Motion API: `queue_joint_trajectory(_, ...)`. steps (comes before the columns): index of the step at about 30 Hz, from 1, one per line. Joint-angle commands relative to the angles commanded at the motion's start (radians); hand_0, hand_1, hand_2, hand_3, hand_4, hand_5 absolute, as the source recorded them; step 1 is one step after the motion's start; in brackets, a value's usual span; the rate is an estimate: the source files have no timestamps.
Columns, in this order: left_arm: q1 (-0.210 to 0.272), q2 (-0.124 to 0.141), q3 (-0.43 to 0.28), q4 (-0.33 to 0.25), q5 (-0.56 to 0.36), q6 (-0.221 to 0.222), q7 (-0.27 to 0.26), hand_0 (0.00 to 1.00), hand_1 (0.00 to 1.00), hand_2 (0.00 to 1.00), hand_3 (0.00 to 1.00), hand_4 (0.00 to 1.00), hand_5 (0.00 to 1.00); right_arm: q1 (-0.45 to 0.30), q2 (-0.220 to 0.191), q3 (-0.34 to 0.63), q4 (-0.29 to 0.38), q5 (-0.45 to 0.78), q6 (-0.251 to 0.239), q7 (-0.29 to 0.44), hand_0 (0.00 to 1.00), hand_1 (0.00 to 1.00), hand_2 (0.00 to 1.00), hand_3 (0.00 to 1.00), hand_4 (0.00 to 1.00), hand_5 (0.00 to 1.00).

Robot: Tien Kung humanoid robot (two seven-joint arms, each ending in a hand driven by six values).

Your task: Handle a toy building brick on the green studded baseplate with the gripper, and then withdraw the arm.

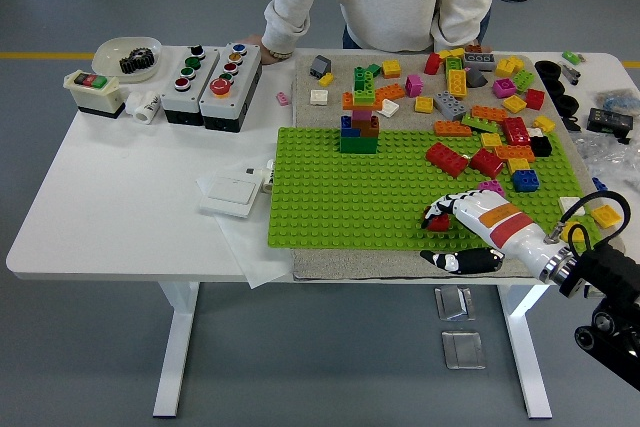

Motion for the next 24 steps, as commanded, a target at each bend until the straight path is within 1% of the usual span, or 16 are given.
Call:
queue_joint_trajectory(12,0.001,-0.001,-0.005,0.0,0.006,0.001,0.001,0.779,0.721,0.691,0.572,0.595,0.62,-0.003,0.002,-0.007,0.006,-0.006,0.0,-0.004,0.655,0.641,0.7,0.58,0.784,0.51)
queue_joint_trajectory(24,0.003,-0.003,-0.008,0.0,0.013,0.003,0.003,0.78,0.722,0.692,0.573,0.594,0.619,-0.002,0.01,-0.004,-0.011,-0.004,-0.004,-0.004,0.659,0.642,0.701,0.581,0.786,0.51)
